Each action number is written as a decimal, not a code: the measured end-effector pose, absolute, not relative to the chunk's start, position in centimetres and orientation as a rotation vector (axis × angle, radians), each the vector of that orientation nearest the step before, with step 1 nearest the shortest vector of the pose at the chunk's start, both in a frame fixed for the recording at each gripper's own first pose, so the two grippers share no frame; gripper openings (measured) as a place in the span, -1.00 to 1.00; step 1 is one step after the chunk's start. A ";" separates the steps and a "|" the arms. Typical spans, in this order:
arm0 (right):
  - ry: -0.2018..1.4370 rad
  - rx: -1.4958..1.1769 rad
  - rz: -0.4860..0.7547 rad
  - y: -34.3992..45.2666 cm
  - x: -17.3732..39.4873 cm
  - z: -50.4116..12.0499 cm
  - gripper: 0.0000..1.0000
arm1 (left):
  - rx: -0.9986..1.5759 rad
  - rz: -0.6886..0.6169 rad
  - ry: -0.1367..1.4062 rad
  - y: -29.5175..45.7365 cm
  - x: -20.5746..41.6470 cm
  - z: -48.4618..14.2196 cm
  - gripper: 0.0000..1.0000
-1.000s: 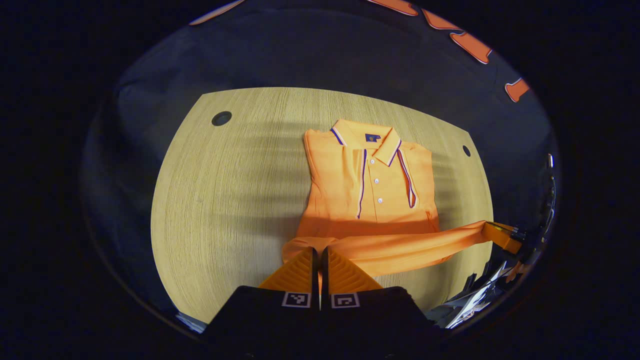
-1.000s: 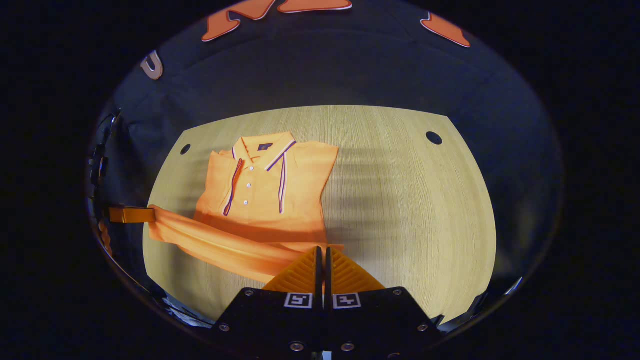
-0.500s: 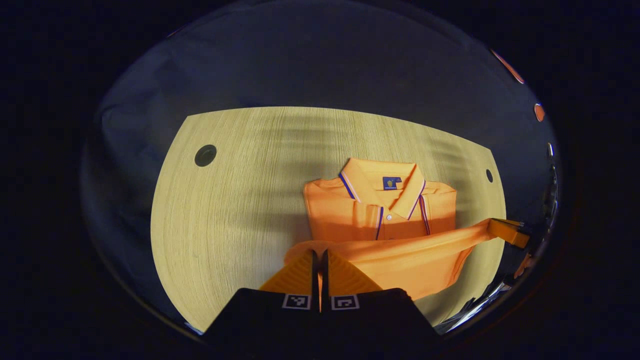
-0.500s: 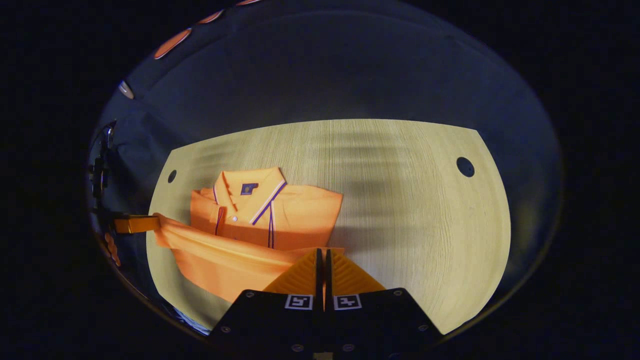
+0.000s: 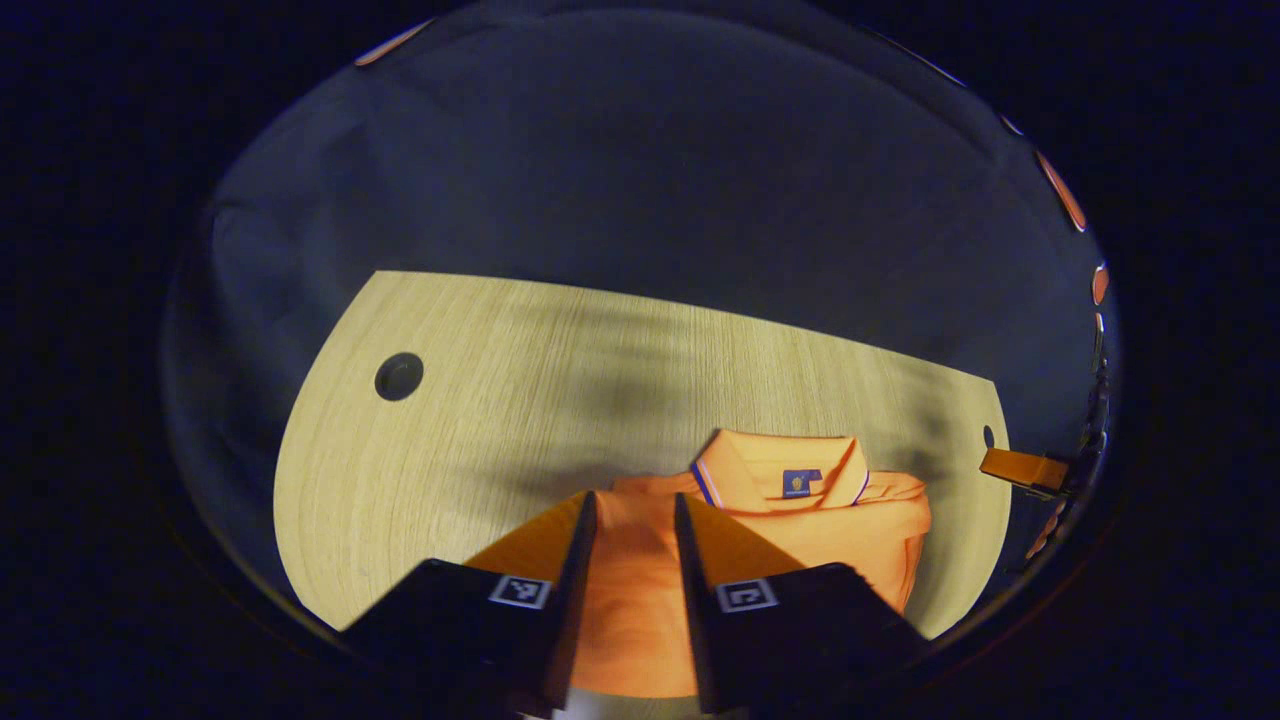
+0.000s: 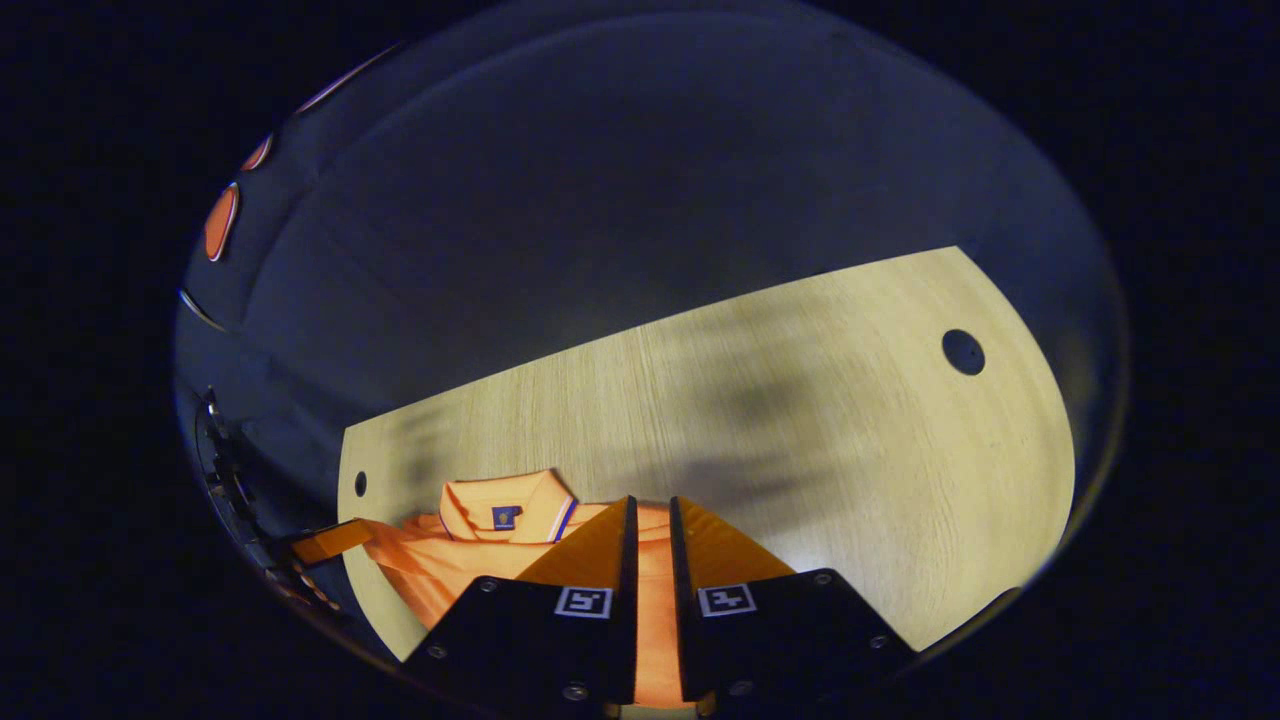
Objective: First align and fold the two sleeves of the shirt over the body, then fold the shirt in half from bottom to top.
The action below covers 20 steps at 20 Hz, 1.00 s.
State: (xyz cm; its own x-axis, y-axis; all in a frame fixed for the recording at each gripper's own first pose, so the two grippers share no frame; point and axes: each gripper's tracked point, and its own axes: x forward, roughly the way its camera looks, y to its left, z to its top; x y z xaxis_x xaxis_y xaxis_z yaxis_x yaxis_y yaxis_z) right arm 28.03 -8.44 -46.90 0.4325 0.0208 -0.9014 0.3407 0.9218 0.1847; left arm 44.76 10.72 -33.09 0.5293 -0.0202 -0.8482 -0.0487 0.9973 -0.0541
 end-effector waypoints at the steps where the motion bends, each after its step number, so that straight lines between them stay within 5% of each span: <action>1: 1.086 0.344 -0.211 -8.8 28.1 -46.2 -0.48 | -0.051 0.024 0.978 10.9 45.0 -32.3 0.34; 4: 0.909 0.174 -0.178 -8.8 28.1 -40.2 0.24 | 0.008 0.017 0.785 11.0 44.9 -24.7 0.89; 8: 0.703 0.068 -0.169 -6.5 25.7 -32.2 0.69 | 0.028 -0.029 0.562 8.8 40.8 -16.2 0.90; 20: 0.267 -0.083 -0.194 0.1 11.0 -15.6 0.84 | 0.056 -0.113 0.159 6.4 20.9 -3.8 0.94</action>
